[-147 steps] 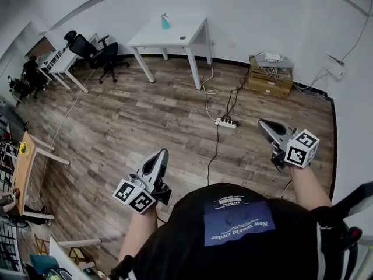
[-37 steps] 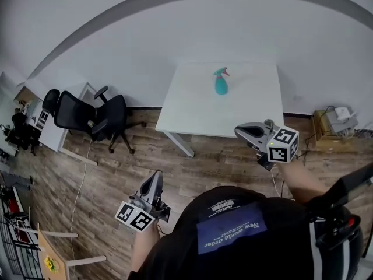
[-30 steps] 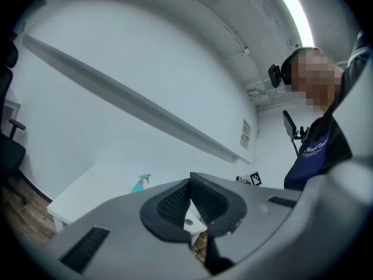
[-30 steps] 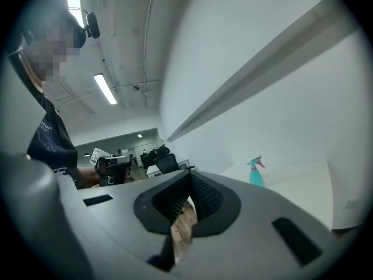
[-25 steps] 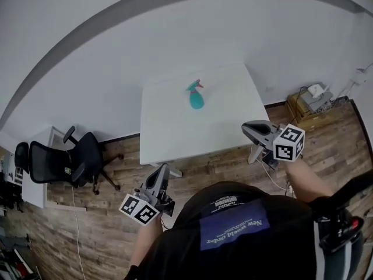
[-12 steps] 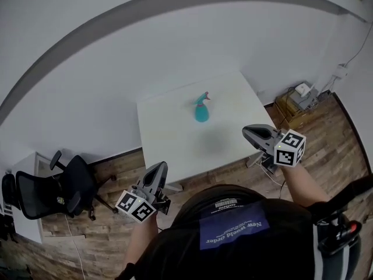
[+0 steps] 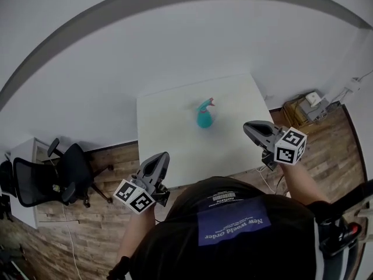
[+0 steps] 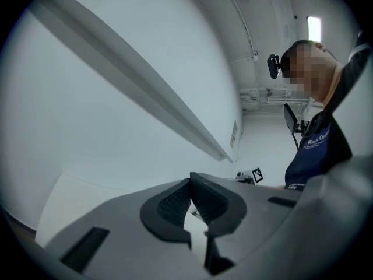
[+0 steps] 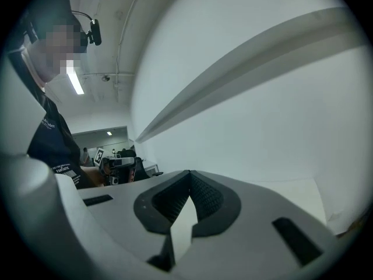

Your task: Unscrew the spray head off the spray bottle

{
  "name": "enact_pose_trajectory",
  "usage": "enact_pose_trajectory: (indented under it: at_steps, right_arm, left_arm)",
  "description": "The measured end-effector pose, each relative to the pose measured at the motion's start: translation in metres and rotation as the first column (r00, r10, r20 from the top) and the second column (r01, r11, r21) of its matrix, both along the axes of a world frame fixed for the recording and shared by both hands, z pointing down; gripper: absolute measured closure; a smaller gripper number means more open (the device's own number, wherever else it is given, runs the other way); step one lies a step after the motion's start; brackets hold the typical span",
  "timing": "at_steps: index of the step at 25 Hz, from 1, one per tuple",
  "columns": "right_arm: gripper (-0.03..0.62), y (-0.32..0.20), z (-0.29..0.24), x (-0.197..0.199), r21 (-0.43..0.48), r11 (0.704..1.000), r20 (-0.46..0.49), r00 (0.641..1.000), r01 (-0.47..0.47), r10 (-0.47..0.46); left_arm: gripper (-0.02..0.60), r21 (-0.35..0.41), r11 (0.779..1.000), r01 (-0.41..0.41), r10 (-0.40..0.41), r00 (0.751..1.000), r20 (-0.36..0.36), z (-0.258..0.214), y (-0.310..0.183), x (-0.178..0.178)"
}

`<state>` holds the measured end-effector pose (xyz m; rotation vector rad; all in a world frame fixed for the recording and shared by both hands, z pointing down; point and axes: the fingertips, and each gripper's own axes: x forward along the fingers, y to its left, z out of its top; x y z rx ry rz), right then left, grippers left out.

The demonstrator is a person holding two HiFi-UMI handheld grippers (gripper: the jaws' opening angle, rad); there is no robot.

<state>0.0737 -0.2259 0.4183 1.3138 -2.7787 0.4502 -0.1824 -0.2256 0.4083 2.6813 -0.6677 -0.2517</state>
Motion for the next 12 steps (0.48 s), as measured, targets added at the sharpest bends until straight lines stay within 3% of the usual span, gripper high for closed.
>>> enact_pose_trajectory:
  at_steps: [5, 12]
  right_arm:
    - [0.6, -0.048, -0.002, 0.021, 0.02, 0.989, -0.02, 0.99, 0.143, -0.143]
    - [0.6, -0.093, 0.003, 0.046, 0.029, 0.967, -0.001, 0.967, 0.255, -0.255]
  left_arm:
    - [0.578, -0.006, 0.998, 0.068, -0.068, 0.997, 0.029, 0.0, -0.02, 0.039]
    - [0.578, -0.054, 0.993, 0.101, -0.097, 0.992, 0.082, 0.007, -0.039, 0.088]
